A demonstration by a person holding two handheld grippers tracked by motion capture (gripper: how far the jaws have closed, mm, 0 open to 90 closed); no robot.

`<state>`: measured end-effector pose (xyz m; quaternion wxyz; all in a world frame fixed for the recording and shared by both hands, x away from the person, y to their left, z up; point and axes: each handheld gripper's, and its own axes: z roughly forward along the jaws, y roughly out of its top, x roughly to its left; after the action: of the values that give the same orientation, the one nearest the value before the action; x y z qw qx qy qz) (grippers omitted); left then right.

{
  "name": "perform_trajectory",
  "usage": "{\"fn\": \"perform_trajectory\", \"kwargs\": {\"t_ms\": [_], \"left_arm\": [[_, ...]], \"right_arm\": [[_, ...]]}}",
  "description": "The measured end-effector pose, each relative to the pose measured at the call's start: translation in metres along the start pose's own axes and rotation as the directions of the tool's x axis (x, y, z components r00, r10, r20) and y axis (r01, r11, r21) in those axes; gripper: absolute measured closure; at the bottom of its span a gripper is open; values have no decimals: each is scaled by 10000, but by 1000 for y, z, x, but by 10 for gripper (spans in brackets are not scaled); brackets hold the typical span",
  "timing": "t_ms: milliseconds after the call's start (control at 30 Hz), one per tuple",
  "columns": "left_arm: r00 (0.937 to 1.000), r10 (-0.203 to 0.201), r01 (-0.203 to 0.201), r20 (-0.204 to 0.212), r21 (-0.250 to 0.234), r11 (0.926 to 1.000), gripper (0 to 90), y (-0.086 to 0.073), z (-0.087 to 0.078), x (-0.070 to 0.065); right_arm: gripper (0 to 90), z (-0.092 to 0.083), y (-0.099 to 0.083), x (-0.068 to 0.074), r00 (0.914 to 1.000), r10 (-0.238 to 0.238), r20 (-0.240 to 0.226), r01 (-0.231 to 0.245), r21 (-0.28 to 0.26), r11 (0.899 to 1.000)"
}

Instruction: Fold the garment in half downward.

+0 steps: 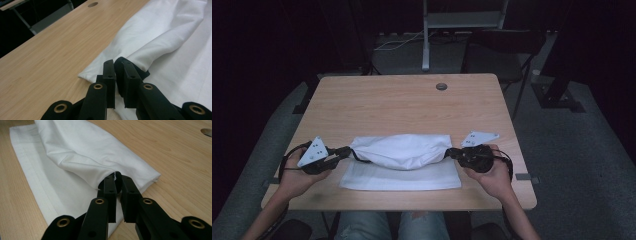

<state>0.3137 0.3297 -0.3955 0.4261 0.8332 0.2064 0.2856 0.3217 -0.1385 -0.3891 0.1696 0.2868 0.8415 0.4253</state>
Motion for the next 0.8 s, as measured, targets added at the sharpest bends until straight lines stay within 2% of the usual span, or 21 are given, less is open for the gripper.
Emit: {"fn": "perform_trajectory", "kwargs": {"t_ms": [333, 800], "left_arm": [[9999, 68, -67, 85, -123, 9999, 831, -2, -8, -7], [9994, 176, -179, 305, 81, 9998, 831, -7, -7, -14]], "right_arm": [[838, -7, -5, 5, 10000, 61, -26, -61, -21, 10000], [838, -9, -11, 7, 9999, -42, -166, 45, 204, 9998]]}}
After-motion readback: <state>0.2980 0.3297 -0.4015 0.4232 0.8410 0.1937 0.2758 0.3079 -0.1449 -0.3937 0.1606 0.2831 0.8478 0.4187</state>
